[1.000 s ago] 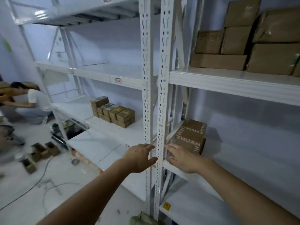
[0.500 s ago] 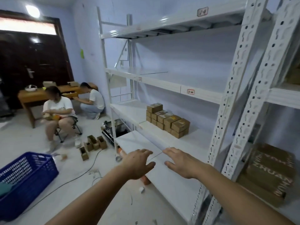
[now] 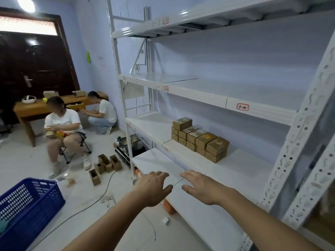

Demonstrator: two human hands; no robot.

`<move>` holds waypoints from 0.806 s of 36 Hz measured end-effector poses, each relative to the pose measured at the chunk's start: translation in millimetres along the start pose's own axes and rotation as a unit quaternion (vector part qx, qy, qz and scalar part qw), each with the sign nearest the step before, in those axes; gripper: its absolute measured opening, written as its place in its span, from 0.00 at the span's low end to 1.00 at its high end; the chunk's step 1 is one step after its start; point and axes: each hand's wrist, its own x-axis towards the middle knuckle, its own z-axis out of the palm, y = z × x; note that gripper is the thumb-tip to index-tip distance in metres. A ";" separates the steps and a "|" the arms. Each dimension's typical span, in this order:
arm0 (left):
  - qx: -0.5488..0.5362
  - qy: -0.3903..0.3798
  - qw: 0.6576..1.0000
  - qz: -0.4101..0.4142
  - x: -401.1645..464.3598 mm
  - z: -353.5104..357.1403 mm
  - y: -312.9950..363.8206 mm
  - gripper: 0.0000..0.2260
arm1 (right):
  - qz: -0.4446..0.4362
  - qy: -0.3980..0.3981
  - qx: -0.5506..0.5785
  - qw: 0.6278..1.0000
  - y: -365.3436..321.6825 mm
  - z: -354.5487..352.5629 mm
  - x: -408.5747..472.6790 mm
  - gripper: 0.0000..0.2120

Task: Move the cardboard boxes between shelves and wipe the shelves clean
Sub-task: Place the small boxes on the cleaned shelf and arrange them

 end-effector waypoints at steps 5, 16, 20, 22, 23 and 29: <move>0.001 -0.002 1.000 0.000 55.4 -1.7 -19.1 0.27 | 0.000 0.000 0.002 1.000 20.2 -6.4 53.7 0.29; -0.030 0.000 0.999 -0.027 152.9 -11.9 -66.3 0.27 | -0.006 -0.009 0.004 1.000 50.0 -25.4 172.0 0.29; -0.036 -0.004 0.999 -0.029 189.1 -11.2 -94.2 0.27 | -0.009 -0.017 0.003 1.000 50.5 -27.8 218.1 0.29; -0.040 -0.005 0.999 -0.030 209.0 -9.3 -109.5 0.27 | -0.009 -0.022 0.004 1.000 51.1 -28.8 241.1 0.29; -0.041 -0.007 0.999 -0.028 219.7 -8.4 -117.5 0.27 | -0.007 -0.024 0.004 1.000 51.7 -29.3 253.2 0.29; -0.036 -0.020 0.999 0.016 286.9 -6.8 -167.0 0.27 | 0.019 -0.013 0.005 1.000 58.2 -34.5 325.0 0.29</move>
